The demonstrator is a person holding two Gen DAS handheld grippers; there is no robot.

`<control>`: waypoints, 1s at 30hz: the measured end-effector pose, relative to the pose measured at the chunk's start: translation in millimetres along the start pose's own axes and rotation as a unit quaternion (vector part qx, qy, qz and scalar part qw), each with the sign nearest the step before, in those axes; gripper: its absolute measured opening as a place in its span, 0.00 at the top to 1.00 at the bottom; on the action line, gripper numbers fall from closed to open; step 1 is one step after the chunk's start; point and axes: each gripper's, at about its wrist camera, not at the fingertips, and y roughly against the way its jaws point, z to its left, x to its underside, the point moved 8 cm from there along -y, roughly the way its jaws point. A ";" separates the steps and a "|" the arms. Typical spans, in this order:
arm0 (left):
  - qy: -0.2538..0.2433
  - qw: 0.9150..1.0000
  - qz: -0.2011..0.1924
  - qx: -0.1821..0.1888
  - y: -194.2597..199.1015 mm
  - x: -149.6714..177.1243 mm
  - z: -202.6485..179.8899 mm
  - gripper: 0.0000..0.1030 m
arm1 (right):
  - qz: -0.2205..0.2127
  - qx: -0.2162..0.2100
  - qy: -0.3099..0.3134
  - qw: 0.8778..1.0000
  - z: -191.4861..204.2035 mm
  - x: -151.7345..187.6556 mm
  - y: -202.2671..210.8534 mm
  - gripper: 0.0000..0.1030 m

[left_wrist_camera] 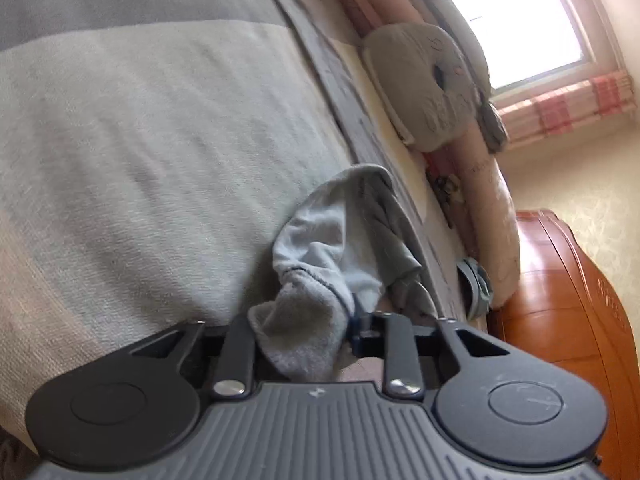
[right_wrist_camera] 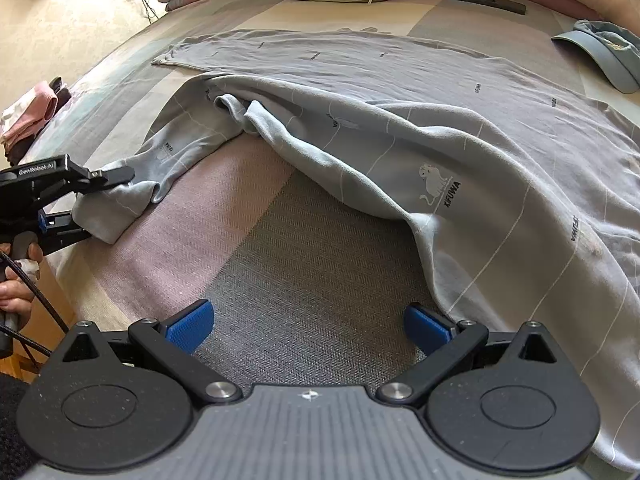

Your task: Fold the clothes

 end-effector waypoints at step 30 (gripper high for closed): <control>-0.224 0.959 0.034 -0.169 30.6 -187.8 -2.8 0.91 | -0.039 0.052 -0.066 0.996 31.9 -32.1 1.4 0.00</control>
